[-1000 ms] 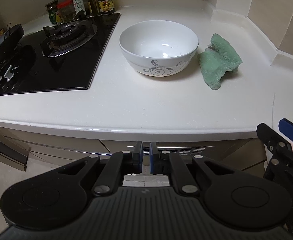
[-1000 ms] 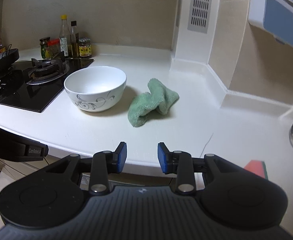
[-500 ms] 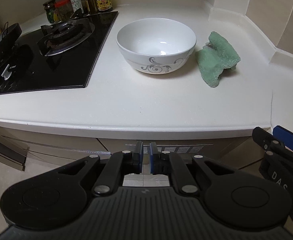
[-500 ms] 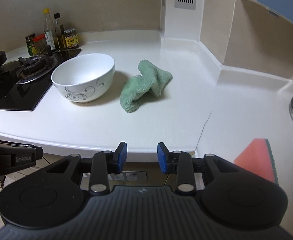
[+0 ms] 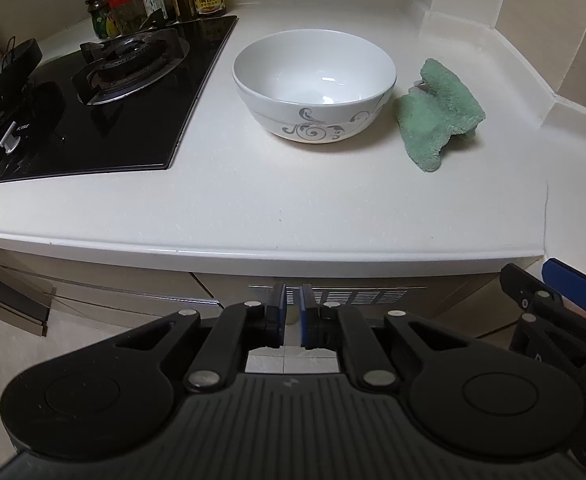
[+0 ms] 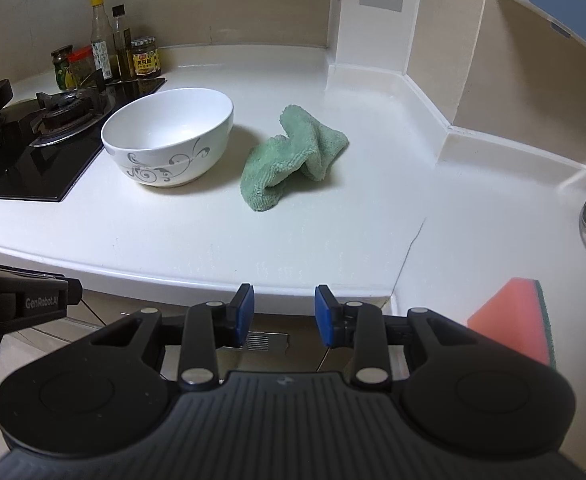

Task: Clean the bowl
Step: 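Move both grippers toward the white bowl and green towel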

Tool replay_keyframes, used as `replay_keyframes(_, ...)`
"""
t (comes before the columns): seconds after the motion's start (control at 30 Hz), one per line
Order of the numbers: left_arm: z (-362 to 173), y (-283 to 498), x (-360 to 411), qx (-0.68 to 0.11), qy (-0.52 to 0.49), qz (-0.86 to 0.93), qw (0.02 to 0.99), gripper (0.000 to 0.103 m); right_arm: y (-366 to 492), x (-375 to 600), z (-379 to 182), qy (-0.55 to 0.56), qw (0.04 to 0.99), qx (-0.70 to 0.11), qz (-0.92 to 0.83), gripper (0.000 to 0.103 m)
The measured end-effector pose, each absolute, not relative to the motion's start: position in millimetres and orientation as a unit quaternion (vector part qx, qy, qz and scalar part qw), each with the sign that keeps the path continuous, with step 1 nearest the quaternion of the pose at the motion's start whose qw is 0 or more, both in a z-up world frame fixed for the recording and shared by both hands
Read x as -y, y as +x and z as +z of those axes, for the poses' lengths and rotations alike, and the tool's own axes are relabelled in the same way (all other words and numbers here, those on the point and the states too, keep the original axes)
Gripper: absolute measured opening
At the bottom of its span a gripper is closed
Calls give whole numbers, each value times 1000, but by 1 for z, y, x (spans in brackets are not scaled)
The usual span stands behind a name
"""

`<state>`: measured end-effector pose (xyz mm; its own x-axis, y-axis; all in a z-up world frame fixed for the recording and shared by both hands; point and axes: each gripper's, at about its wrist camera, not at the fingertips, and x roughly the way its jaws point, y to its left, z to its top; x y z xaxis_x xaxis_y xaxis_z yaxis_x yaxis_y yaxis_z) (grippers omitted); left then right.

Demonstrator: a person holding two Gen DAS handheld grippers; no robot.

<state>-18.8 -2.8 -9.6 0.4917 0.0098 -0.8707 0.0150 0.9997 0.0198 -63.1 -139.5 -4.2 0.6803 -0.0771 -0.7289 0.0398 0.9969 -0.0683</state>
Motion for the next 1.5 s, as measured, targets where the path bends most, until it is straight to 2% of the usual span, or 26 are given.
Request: replay_keyframes(1.5,-23,61,0,-523,23,-14,852,6,14,139,-17,-19,909,-415,-38,29)
